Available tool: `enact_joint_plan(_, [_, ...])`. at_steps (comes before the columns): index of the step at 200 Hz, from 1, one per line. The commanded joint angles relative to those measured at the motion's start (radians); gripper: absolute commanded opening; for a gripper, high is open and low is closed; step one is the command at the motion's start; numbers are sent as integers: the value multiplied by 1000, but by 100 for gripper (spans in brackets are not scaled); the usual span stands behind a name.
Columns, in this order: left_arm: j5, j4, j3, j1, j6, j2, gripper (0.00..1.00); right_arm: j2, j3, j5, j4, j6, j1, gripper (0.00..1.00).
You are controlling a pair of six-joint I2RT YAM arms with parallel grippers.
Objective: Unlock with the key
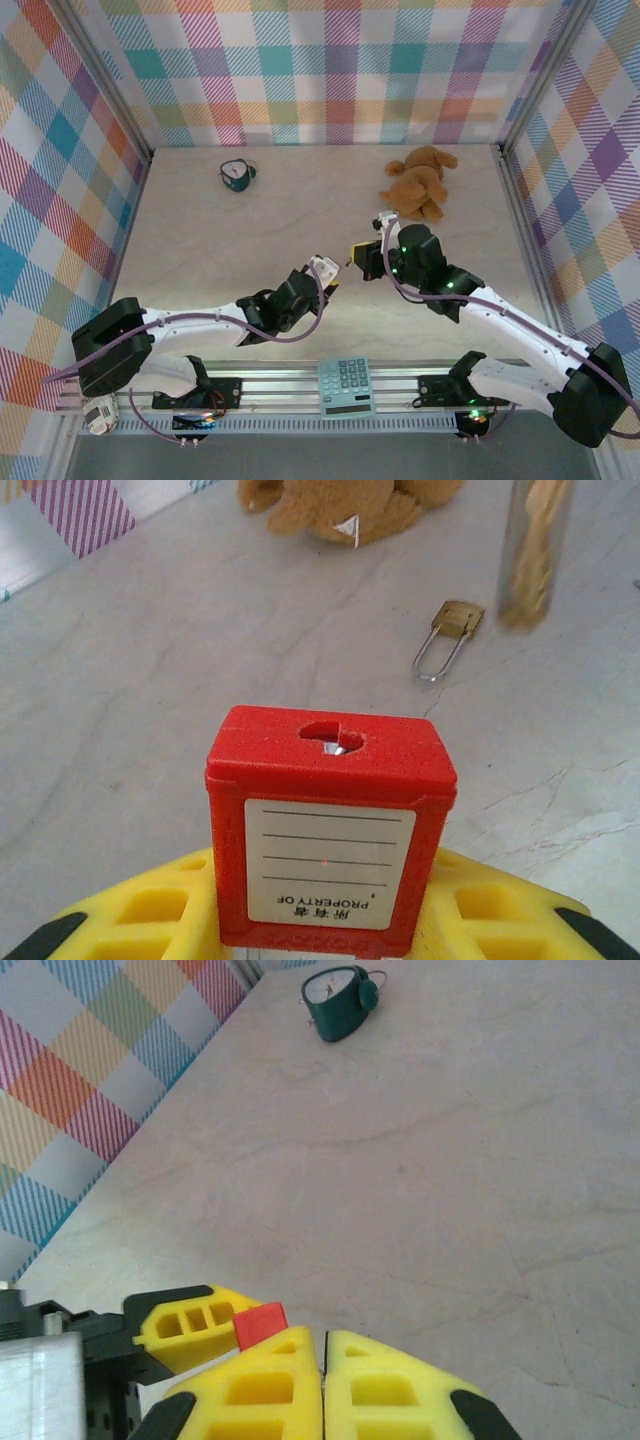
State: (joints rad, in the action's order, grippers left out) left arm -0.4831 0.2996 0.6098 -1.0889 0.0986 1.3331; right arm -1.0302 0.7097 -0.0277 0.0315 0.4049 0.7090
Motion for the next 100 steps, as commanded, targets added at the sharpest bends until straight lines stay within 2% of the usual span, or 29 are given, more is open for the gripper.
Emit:
enact_joint_plan(1, [-30, 82, -12, -14, 18, -36, 29, 13, -20, 58, -64, 29, 3, 0])
enact_joint_plan(100, [-3, 49, 37, -22, -8, 7, 27, -28, -21, -3, -147, 93, 10, 0])
